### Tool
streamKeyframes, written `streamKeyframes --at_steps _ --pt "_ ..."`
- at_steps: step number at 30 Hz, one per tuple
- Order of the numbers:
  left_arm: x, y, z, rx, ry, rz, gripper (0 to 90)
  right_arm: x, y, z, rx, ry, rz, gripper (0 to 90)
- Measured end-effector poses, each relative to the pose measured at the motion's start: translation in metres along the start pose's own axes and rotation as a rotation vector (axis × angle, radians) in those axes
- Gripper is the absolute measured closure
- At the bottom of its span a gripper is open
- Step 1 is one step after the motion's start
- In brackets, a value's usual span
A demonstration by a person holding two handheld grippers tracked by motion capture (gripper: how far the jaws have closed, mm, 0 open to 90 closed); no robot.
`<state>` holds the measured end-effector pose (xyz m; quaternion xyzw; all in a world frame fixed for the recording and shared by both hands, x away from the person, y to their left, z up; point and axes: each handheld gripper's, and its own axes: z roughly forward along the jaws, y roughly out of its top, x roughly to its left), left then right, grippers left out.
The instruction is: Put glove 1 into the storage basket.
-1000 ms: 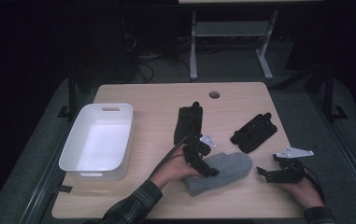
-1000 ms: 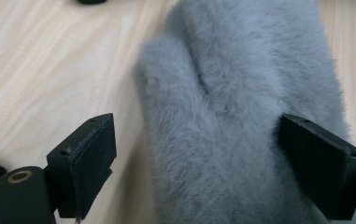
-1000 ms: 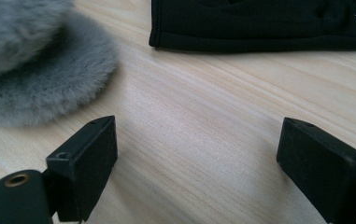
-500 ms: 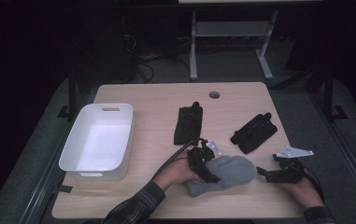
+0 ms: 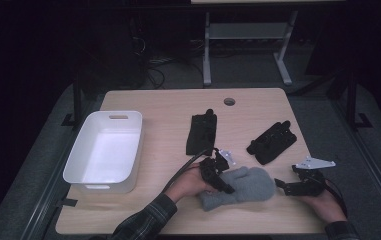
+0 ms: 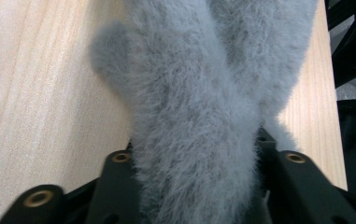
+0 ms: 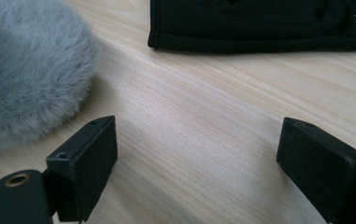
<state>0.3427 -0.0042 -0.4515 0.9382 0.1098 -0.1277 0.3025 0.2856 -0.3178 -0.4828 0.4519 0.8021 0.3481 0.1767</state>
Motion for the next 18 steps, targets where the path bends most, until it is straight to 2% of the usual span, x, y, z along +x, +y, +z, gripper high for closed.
streamKeyframes --at_steps 2,3,6,7,11,15,18 --pt "0.000 0.000 -0.001 0.006 0.004 0.003 63.5 0.000 0.000 0.000 0.000 0.000 0.000 12.3" --pt "-0.002 0.001 -0.003 -0.001 0.010 -0.017 65.6 0.000 0.000 0.000 0.000 0.000 0.000 12.3" --pt "-0.002 0.001 -0.005 -0.004 0.008 -0.017 67.5 0.000 0.000 0.000 -0.001 0.000 0.000 12.3" --pt "-0.004 0.001 -0.007 -0.018 0.012 -0.024 68.1 0.000 0.000 0.000 -0.002 0.000 0.001 12.4" --pt "-0.005 0.002 -0.011 -0.015 0.013 -0.021 68.7 0.000 0.000 0.000 -0.002 -0.001 0.001 12.4" --pt "-0.006 0.002 -0.017 -0.032 0.009 -0.024 68.7 0.000 0.000 0.000 -0.002 -0.001 0.001 12.4" --pt "-0.005 0.002 -0.028 -0.064 0.021 -0.039 68.6 0.000 0.000 0.000 -0.002 0.000 0.001 12.4"
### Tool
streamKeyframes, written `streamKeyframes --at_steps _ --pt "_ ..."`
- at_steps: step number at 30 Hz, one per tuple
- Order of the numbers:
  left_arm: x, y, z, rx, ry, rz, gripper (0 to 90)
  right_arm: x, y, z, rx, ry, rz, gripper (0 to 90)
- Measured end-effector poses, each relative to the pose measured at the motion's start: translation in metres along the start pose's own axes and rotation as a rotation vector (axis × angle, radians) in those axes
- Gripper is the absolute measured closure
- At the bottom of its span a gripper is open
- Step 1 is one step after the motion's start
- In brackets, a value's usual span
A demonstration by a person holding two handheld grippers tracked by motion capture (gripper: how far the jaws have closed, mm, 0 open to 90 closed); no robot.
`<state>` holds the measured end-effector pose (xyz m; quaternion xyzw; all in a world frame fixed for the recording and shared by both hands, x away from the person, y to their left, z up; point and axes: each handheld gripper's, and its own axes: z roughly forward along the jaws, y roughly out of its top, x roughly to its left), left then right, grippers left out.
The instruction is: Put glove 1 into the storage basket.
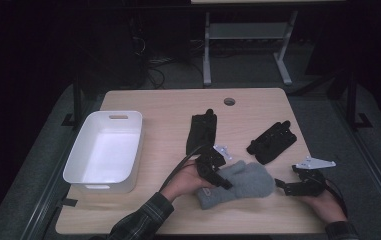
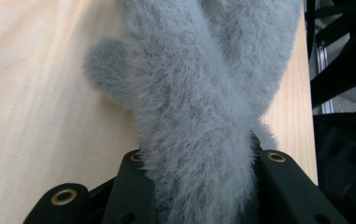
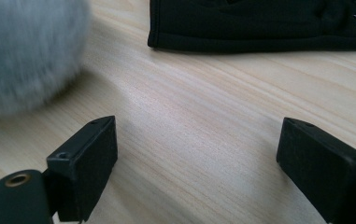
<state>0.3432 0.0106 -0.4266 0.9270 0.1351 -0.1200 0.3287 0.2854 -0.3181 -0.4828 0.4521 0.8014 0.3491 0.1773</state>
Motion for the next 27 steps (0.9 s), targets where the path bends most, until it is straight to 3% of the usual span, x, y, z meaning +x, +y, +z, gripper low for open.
streamKeyframes --at_steps 16,27 --pt "0.010 -0.005 -0.054 -0.095 0.048 -0.042 68.2 0.000 0.000 0.000 0.001 -0.001 -0.001 12.3" --pt "0.015 -0.010 -0.089 -0.130 0.083 -0.065 68.2 0.000 0.000 0.000 0.001 -0.001 -0.001 12.3"
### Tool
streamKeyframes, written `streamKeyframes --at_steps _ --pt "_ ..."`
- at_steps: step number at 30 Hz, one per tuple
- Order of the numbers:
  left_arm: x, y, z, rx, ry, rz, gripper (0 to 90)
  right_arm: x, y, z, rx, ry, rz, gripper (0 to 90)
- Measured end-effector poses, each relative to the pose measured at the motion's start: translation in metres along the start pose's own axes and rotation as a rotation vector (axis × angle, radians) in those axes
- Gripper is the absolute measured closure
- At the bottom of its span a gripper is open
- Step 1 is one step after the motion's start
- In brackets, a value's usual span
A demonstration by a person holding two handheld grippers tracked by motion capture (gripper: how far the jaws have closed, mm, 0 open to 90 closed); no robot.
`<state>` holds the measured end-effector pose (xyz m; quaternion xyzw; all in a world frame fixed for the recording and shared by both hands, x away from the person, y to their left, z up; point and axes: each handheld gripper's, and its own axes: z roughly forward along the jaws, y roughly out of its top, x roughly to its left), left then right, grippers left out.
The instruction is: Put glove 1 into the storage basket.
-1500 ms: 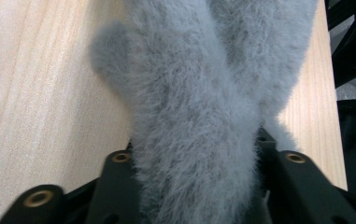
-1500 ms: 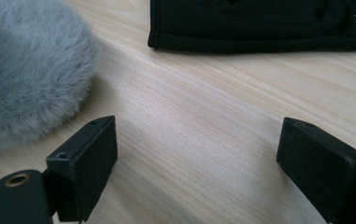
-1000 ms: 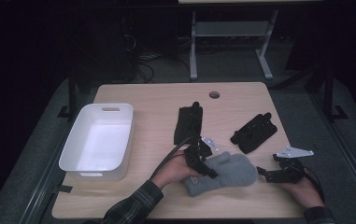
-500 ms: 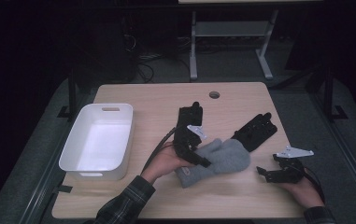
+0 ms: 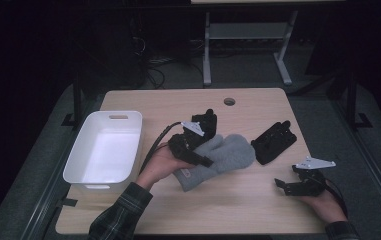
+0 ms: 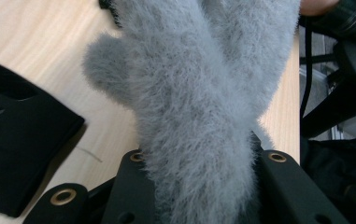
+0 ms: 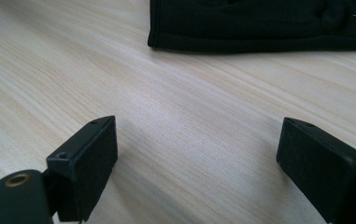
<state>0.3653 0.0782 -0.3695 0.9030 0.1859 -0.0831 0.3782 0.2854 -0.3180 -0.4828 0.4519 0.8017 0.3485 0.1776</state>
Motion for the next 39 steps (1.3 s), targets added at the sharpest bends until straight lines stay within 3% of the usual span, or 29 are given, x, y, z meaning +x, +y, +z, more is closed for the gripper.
streamKeyframes --at_steps 18,33,39 --pt "0.013 -0.001 -0.065 -0.050 0.108 -0.047 68.2 0.000 0.000 0.000 0.001 0.001 -0.003 12.3" --pt "0.031 -0.030 -0.125 -0.113 0.225 -0.142 68.2 0.000 0.000 0.000 0.001 0.000 -0.002 12.3" --pt "0.033 -0.041 -0.142 -0.133 0.260 -0.171 68.3 0.000 0.000 0.000 0.002 0.000 -0.002 12.3"
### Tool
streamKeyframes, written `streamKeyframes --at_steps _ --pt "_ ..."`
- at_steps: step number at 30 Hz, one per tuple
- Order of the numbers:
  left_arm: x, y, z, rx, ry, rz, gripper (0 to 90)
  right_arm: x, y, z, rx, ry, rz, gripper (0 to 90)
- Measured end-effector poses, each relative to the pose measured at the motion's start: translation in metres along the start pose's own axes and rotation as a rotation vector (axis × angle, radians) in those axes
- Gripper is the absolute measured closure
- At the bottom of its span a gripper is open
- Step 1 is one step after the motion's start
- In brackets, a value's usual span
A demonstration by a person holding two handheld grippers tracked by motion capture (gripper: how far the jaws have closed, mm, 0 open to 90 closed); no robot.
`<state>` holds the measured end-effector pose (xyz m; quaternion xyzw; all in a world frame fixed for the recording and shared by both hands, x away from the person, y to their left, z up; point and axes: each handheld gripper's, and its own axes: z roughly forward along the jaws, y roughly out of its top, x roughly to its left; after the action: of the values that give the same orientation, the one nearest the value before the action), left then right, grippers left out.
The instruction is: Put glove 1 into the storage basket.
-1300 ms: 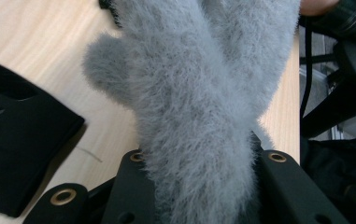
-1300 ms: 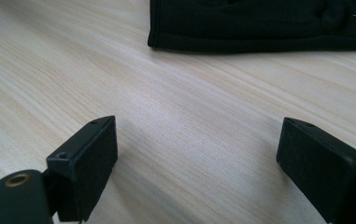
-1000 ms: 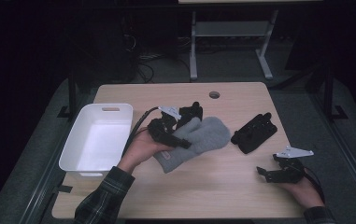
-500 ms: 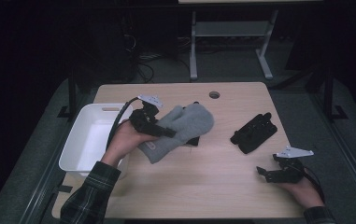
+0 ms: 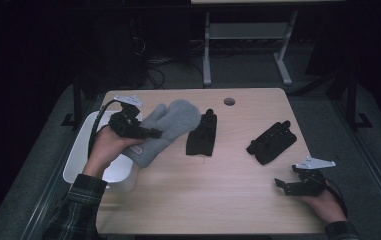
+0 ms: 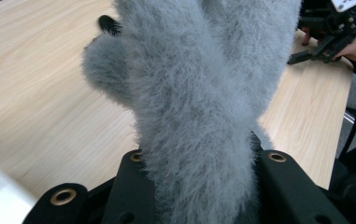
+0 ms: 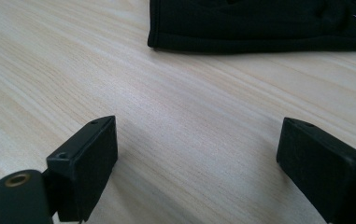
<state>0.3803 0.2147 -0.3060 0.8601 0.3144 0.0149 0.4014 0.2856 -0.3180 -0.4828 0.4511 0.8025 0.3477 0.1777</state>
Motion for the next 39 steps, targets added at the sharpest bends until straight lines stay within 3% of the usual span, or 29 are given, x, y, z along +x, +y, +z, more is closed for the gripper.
streamKeyframes --at_steps 11,23,30,33,39 --pt "0.020 -0.021 -0.033 -0.023 0.068 -0.069 68.3 0.000 0.000 0.000 -0.001 -0.001 0.003 12.4" --pt "0.049 -0.056 -0.069 -0.058 0.145 -0.168 68.3 0.000 0.000 0.000 -0.001 -0.003 0.005 12.4" --pt "0.062 -0.076 -0.078 -0.079 0.169 -0.218 68.3 0.000 0.000 0.000 -0.001 -0.004 0.006 12.4" --pt "0.072 -0.090 -0.080 -0.084 0.186 -0.264 68.2 0.000 0.000 0.000 -0.001 -0.005 0.006 12.4" --pt "0.087 -0.106 -0.074 -0.049 0.202 -0.315 68.2 0.000 0.000 0.000 -0.001 -0.008 0.009 12.4"
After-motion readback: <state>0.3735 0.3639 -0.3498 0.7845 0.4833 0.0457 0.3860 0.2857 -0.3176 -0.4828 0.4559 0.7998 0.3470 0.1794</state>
